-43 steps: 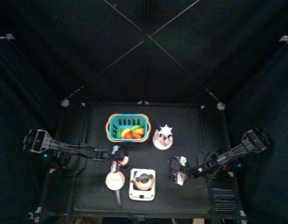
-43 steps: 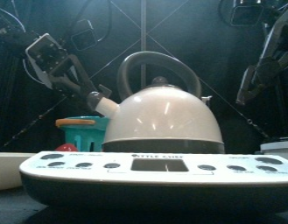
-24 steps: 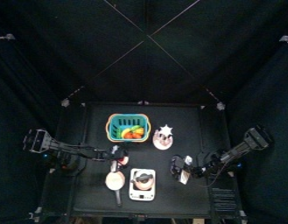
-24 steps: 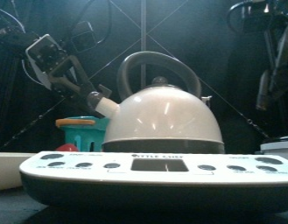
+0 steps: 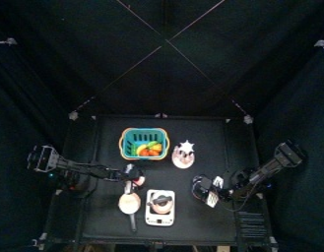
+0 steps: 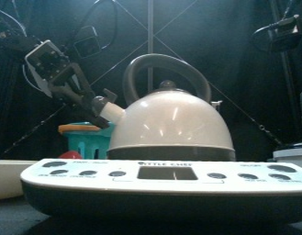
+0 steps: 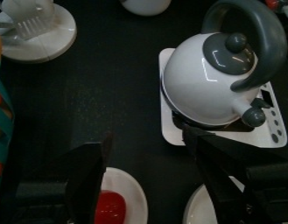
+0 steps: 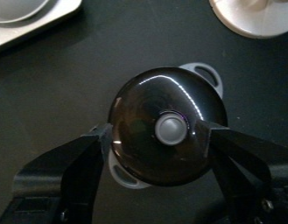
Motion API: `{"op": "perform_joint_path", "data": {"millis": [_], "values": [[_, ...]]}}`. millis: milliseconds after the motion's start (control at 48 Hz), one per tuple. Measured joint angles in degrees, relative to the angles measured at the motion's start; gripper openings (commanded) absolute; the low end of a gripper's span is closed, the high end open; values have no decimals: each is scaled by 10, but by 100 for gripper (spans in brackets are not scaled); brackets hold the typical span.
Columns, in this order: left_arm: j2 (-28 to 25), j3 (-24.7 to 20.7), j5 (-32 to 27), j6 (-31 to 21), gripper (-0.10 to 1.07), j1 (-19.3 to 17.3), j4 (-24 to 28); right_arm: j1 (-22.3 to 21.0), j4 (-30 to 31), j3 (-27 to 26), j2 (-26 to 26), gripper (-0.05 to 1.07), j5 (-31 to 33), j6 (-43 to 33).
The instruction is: Grab pot lid
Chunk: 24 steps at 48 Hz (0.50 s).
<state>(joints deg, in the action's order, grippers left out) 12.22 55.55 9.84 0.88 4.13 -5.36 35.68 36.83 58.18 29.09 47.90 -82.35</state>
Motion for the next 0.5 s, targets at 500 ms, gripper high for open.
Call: {"op": "perform_joint_path", "data": {"millis": [500], "values": [[-2, 0, 0, -1, 98, 0, 0, -8, 4, 22, 0, 93, -7, 1]]}}
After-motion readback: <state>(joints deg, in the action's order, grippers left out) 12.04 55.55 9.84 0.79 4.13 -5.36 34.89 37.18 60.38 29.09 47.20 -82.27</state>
